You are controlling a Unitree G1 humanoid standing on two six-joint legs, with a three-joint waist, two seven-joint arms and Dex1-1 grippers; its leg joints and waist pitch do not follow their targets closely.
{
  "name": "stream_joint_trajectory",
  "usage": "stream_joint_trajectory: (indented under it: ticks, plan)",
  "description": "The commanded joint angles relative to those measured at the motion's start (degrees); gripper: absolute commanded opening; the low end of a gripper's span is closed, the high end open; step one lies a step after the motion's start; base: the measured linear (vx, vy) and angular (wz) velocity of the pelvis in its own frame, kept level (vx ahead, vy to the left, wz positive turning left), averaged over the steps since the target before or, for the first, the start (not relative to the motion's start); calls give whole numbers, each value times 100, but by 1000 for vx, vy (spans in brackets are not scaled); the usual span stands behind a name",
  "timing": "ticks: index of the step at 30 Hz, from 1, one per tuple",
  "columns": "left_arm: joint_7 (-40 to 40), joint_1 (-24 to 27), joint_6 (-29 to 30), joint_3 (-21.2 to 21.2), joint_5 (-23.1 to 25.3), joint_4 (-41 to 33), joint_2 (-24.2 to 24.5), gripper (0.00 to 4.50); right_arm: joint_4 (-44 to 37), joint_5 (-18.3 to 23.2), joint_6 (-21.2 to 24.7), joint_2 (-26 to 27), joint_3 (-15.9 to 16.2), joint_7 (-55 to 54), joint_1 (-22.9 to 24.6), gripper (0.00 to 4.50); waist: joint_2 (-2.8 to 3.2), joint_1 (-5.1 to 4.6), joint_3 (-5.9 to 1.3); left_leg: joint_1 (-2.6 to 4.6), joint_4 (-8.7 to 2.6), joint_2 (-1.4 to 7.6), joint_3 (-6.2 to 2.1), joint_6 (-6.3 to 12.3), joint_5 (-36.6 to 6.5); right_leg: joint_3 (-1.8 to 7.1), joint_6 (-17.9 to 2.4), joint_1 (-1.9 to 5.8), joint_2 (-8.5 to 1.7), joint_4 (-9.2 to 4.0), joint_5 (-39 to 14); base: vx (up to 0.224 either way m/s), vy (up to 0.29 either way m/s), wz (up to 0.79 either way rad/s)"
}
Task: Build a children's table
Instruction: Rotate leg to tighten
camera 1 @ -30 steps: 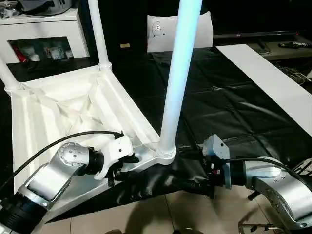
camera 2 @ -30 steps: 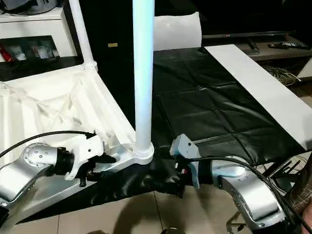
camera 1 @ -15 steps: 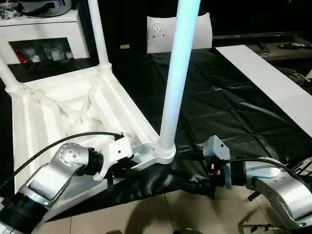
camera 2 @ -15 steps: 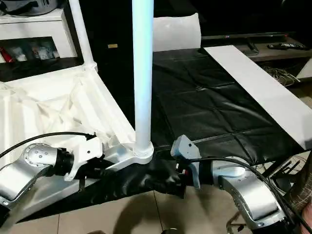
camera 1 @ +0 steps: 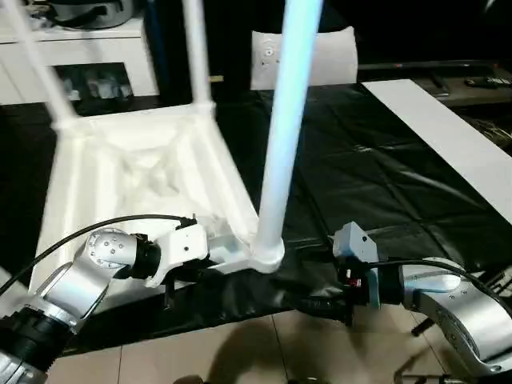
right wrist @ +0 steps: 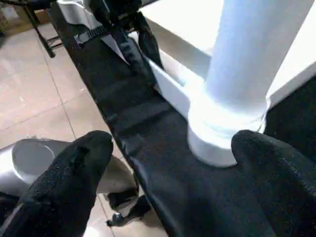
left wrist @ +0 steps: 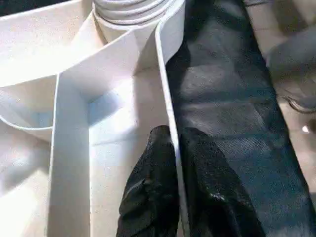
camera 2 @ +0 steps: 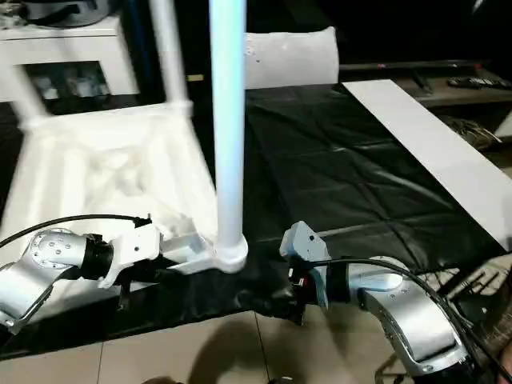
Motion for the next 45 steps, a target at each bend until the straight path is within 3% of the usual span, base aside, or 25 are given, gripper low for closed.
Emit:
stream_joint_trajectory:
  ticks: [1, 3, 4, 5, 13, 18, 20, 21, 23, 26, 31, 37, 40, 45]
  plan:
    - [-279, -160, -522, -194, 121, 59, -97, 2, 27, -28, -45, -16, 0, -23, -111, 450, 63, -45, -261, 171, -482, 198, -123, -28, -2361, 206, -315, 51, -412, -599, -3392, 0, 0, 0]
    - [-321, -306, -934, -178, 180, 363, -146, 1, 16, -33, -39, -12, -4, -36, -120, 450, 65, -42, -250, 158, -505, 207, -133, -47, -2428, 211, -381, 70, -425, -593, -3324, 0, 0, 0]
    - [-321, -306, -934, -178, 180, 363, -146, 1, 16, -33, -39, -12, -4, -36, -120, 450, 63, -32, -265, 185, -491, 202, -122, -66, -2443, 224, -392, 60, -435, -584, -3307, 0, 0, 0]
    - [-317, -424, -1266, -130, 235, 638, -211, 1, 6, -42, -38, -6, -11, -45, -118, 450, 59, -31, -273, 142, -506, 209, -130, -68, -2367, 235, -429, 101, -448, -558, -3175, 0, 0, 0]
    - [-274, -638, -1421, 225, 89, 1318, -333, 1, -34, -46, -38, 5, -1, -105, -118, 450, 54, -1, -301, 89, -507, 226, -98, -70, -1974, 278, -687, 157, -473, -456, -2622, 0, 0, 0]
    - [-201, -528, -538, 536, -264, 1150, -350, 1, -15, -60, -57, 12, -26, -133, -116, 450, 42, -32, -296, 64, -496, 219, -99, -71, -1884, 287, -700, 169, -480, -432, -2702, 0, 0, 0]
    - [-455, -430, 96, 614, -715, 737, -379, 48, 99, -83, -105, 90, -60, -217, -168, 450, -4, -58, -306, 16, -481, 213, -94, -52, -1697, 299, -692, 191, -483, -396, -2686, 0, 0, 0]
    - [-455, -430, 96, 614, -715, 737, -379, 48, 99, -83, -105, 90, -60, -217, -168, 450, 13, -55, -314, 16, -475, 211, -96, -40, -1633, 298, -728, 188, -488, -383, -2646, 0, 0, 0]
    - [-467, -406, 164, 633, -760, 670, -445, 67, 182, -95, -156, 134, -71, -266, -194, 450, 17, -62, -358, -4, -446, 225, -70, 17, -1299, 308, -934, 197, -451, -332, -1990, 0, 0, 0]
    - [-326, -397, 275, 669, -731, 616, -566, 88, 238, -91, -189, 187, -80, -307, -208, 450, 22, -62, -357, -19, -430, 209, -41, 85, -1126, 302, -1087, 213, -416, -281, -1472, 0, 0, 0]
    - [129, -455, 1031, 593, -526, 437, -849, 88, 329, -145, -270, 206, -69, -319, -204, 450, 26, -67, -330, 9, -435, 218, -37, 79, -1273, 299, -976, 203, -422, -331, -1872, 0, 0, 0]
    - [96, -364, 1247, 434, -378, 286, -748, 88, 387, -179, -341, 177, -51, -335, -189, 450, 1, -54, -308, 20, -446, 203, -51, 46, -1494, 297, -712, 179, -421, -404, -2506, 0, 0, 0]
    - [224, -366, 1279, 434, -234, 338, -749, 88, 412, -189, -369, 174, -34, -344, -191, 450, 6, -57, -315, 15, -444, 202, -57, 63, -1434, 295, -659, 180, -417, -407, -2487, 0, 0, 0]
    - [217, -348, 1471, 420, -240, 236, -798, 88, 498, -251, -425, 204, -3, -361, -236, 450, -11, -53, -335, -4, -437, 211, -50, 101, -1242, 298, -814, 191, -413, -355, -2069, 0, 0, 0]
